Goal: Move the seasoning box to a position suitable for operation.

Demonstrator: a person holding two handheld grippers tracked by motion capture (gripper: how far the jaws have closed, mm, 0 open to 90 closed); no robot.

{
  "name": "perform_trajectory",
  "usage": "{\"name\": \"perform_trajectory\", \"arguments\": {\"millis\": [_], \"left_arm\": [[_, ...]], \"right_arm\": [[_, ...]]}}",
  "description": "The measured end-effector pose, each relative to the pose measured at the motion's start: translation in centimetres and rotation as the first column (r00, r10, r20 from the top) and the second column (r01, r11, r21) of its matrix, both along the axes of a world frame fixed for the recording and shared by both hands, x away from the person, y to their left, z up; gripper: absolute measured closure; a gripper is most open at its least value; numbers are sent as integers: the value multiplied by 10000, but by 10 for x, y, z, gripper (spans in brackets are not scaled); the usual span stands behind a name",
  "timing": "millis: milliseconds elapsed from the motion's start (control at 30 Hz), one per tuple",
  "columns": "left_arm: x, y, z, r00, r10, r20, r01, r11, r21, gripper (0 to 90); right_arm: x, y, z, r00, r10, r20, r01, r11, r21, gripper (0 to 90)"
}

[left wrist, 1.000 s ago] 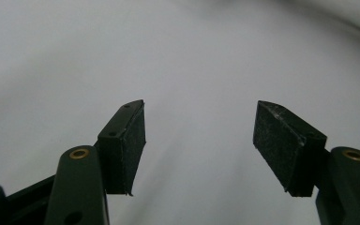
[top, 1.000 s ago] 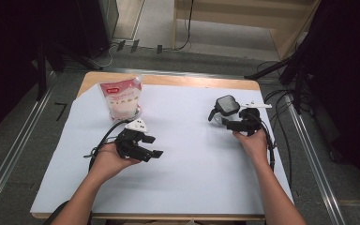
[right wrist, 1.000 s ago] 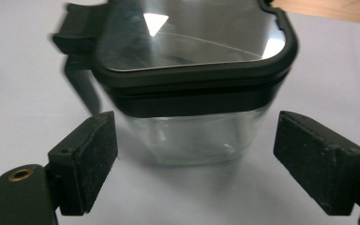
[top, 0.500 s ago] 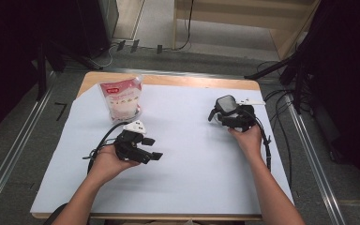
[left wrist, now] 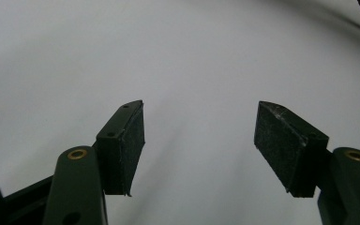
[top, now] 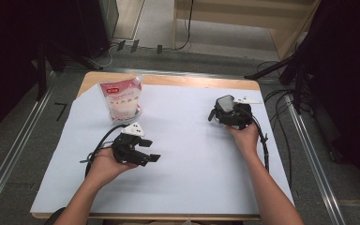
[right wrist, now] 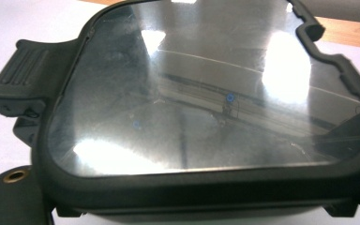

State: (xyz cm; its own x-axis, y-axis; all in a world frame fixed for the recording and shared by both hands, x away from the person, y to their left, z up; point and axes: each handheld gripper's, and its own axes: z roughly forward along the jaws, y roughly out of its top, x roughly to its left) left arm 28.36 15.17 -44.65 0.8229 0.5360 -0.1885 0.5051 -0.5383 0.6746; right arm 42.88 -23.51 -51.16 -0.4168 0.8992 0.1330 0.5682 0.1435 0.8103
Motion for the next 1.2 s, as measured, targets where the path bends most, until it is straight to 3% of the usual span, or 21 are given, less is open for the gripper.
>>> {"name": "perform_trajectory", "arguments": {"millis": [167,533,867,1200], "left_arm": [[-1,3,0,10000,92,-20,-92,10000,-29,350],[-1,5,-1,9998,187,-60,-187,9998,-11,350],[0,8,0,9996,290,-31,-290,9996,-17,350],[3,9,1,9995,306,-16,-306,9995,-110,350]], "right_arm": [[1,1,-2,9999,-54,117,54,10000,57,129],[-1,6,-1,9981,-159,593,184,9989,-432,150],[-1,1,2,9990,-230,371,234,9997,-105,152],[-11,9,16,9980,337,536,-341,9994,79,153]]}}
